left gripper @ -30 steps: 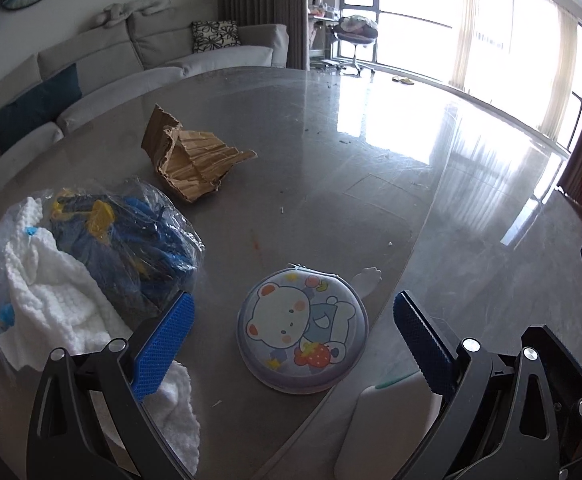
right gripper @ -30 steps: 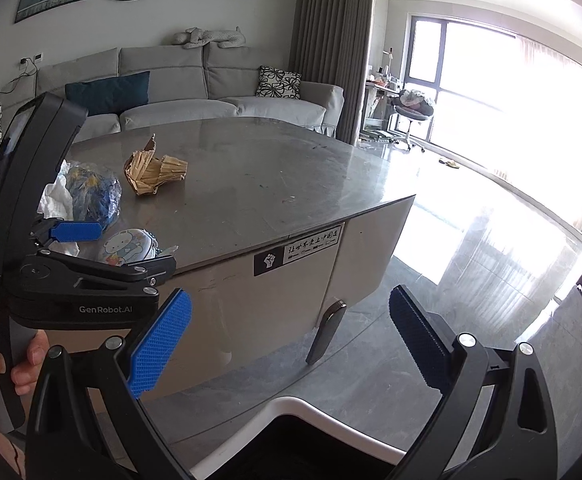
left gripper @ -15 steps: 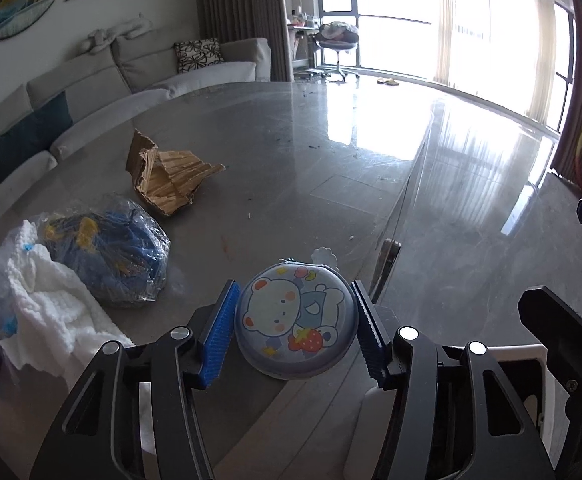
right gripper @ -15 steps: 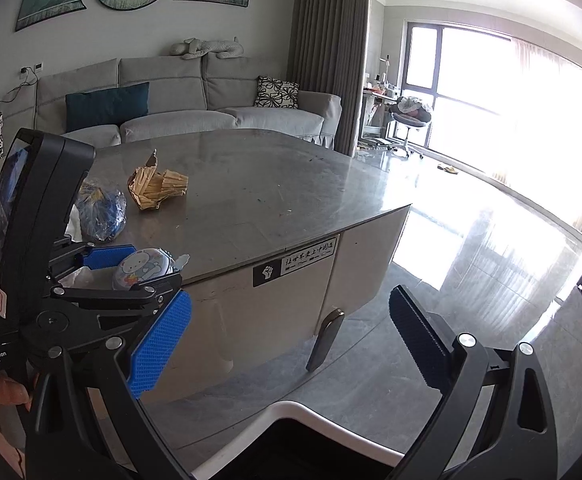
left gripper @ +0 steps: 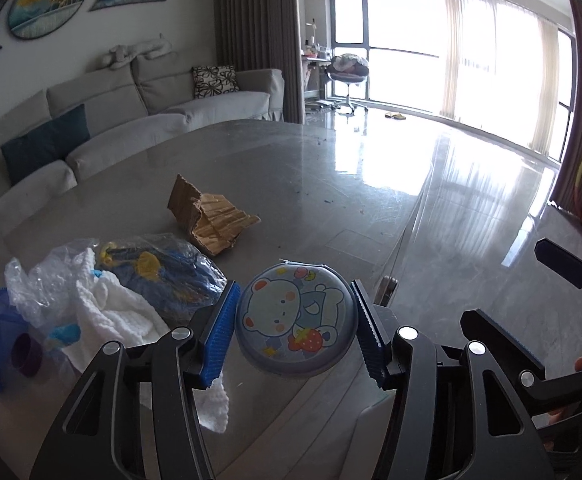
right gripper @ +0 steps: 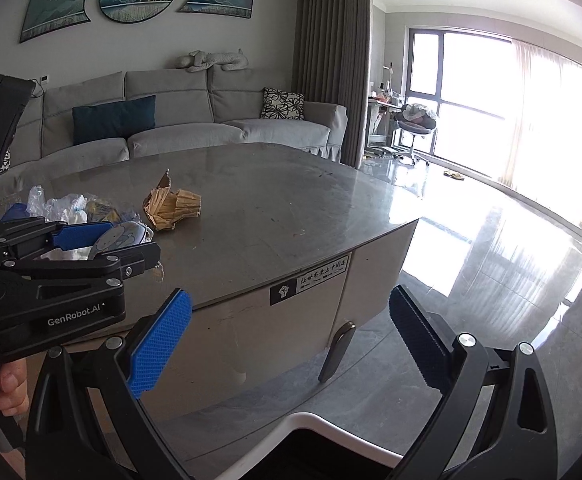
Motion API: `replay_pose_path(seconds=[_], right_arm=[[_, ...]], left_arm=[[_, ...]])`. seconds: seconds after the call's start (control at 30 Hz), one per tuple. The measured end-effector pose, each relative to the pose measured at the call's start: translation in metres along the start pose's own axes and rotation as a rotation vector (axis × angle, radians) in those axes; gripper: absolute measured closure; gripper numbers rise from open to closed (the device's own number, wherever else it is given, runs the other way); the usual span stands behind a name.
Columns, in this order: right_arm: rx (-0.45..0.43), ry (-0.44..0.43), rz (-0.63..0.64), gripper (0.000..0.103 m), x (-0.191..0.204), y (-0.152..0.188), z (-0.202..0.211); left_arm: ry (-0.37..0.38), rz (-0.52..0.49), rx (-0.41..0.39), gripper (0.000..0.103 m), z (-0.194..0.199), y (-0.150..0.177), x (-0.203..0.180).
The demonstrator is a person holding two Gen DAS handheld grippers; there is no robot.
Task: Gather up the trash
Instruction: 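Grasp the white cloth with the right gripper while the left gripper holds the tin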
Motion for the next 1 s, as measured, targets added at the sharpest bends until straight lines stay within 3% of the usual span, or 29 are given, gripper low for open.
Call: replay_pose_path(seconds=[0.33, 0.63, 0.77, 1.0], right_arm=[[-0.045, -0.119, 0.023, 0.005, 0.063, -0.028, -0.005], [0.001, -0.218, 0.089, 0.005, 0.136, -0.024, -0.033], [0.030, -0.271, 0.143, 0.005, 0.173, -0.018, -0.041], [0.103, -0.319, 0.216, 0.005, 0.209, 0.005, -0.058]], left_arm=[[-0.161, 0.064, -0.020, 0.047, 0.054, 0.005, 0.084], [-0.291, 0.104, -0.032, 0.047, 0.089, 0.020, 0.152], [-0.325, 0.109, -0.035, 0.047, 0.099, 0.027, 0.176], [-0.310, 0.134, -0.015, 0.047, 0.095, 0.031, 0.191]])
Point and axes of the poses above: each gripper's, at about its wrist camera, not at the fingertips, and z roughly against the way its jaws point, x to its left, y to its underside, the point moved 8 cm from there along -z, roughly the way its jaws point, and after that the axes turned 1 degree about y, right-handed, at the moved point
